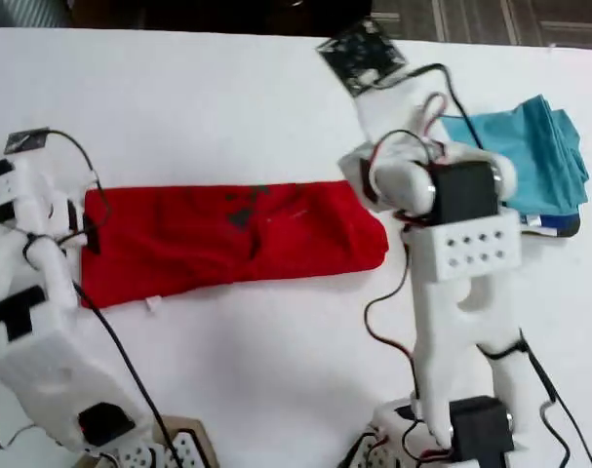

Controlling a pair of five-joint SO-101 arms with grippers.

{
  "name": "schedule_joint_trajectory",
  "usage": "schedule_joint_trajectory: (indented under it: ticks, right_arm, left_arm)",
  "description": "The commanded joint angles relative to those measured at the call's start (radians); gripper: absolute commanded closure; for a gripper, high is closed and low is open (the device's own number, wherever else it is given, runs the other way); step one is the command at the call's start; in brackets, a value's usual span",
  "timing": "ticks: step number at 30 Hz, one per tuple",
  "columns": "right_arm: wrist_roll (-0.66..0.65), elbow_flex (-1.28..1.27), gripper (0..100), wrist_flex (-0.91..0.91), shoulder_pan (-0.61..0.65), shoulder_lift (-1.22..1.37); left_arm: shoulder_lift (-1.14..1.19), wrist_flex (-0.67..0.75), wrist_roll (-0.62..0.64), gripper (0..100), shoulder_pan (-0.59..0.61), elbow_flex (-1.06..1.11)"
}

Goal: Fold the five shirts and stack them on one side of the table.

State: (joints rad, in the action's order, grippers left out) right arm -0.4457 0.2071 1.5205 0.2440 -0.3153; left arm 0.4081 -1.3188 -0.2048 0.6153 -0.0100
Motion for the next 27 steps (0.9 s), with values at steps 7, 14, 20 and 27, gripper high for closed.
schedule_joint_trajectory:
  ticks: [7, 14, 20, 27]
  right_arm:
    - [-0.031, 0.044, 91.1, 0.007, -0.048, -0.105]
    - [-0.044, 0.040, 91.1, 0.008, -0.050, -0.154]
    - [-0.058, 0.037, 91.1, 0.010, -0.050, -0.191]
    - [-0.049, 0.035, 91.1, 0.065, -0.050, -0.185]
  left_arm:
    - [0.301, -0.149, -0.005, 80, -0.083, -0.297]
    - [0.465, -0.299, -0.011, 82, -0.089, -0.527]
    - [0.582, -0.381, -0.043, 97, -0.038, -0.704]
    - [0.657, -0.451, -0.157, 97, 0.140, -0.934]
